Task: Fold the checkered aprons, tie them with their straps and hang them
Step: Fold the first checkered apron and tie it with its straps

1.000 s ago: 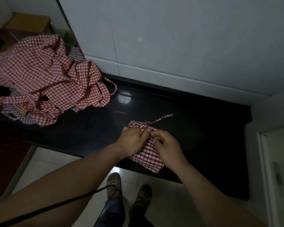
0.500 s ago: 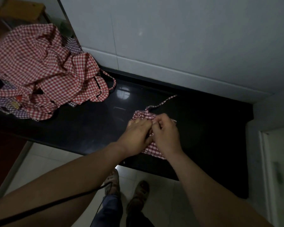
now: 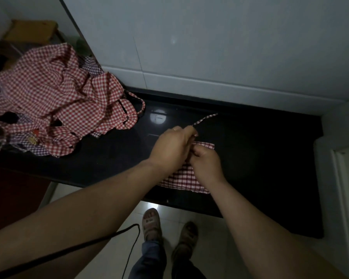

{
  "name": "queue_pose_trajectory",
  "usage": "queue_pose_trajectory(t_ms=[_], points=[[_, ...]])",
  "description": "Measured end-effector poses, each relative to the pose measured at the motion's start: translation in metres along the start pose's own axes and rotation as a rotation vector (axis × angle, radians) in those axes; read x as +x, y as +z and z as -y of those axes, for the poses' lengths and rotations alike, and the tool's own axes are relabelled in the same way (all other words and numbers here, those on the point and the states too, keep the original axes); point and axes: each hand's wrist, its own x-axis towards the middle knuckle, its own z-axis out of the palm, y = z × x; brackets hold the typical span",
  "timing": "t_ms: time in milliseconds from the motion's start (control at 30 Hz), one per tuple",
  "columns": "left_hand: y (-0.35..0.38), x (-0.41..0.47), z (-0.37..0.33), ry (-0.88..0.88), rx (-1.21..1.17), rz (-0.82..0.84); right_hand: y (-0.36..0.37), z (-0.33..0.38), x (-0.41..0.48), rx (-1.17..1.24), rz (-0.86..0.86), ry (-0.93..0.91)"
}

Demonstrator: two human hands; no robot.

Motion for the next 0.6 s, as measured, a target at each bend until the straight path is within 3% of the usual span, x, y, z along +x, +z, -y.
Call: queue_pose_trajectory(t_ms=[100,167,267,433,600], points=[[-0.004,0.0,-0.003,0.132,0.023,0.099,-0.001,0.0,0.001,0.046,-0.027,0.053],[-0.011,-0.001,0.001,0.172,0.176,0.159,-0.002,0.001,0.0,0.106,-0.007,0.032],[-0.018,-0.01,0.008,0.066,0.326,0.253,-0.006,0.002,0.002,0.136,0.007,0.016],[-0.002,-0.015,0.008,-0.299,-0.036,0.368,-0.012,0.002,0.007,0.138,0.016,0.072],[0.007,-0.004,0.022,-0.21,-0.108,0.26,-0.023,0.003,0.01,0.164,0.099,0.041]])
